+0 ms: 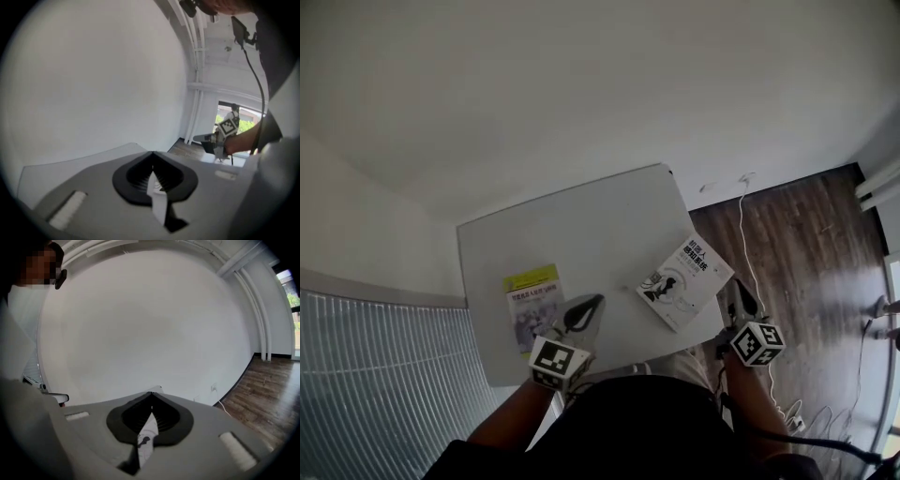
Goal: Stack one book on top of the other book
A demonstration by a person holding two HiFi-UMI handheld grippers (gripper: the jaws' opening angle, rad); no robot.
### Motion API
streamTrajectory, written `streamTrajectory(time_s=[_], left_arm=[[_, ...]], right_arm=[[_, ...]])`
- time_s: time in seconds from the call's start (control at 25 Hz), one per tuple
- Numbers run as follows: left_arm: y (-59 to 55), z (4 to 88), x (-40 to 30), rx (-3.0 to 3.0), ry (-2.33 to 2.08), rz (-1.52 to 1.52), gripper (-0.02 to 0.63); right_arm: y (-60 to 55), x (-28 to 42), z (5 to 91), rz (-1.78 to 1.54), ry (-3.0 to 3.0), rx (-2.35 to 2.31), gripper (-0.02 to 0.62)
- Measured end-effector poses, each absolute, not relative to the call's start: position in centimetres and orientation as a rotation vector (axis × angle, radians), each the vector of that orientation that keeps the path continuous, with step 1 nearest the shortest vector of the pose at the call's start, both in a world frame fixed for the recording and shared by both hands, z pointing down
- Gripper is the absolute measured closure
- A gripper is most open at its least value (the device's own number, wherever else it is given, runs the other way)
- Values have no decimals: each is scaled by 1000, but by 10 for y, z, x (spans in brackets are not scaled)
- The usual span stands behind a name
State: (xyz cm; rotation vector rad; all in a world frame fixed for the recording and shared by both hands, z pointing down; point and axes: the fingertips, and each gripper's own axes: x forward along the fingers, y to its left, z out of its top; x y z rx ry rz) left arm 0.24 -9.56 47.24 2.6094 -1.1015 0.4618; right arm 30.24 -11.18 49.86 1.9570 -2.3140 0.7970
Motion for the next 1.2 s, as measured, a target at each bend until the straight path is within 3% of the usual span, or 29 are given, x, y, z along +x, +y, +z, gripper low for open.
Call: streamTrajectory(time_s=[0.4, 1.2], left_arm=[[-111, 500, 72, 2556, -910, 551, 598], [-106, 611, 110, 2361, -707, 867, 598]], right_arm=[[-108, 340, 548, 943, -2208, 1985, 594], [-111, 342, 643, 1284, -2248, 1784, 592]])
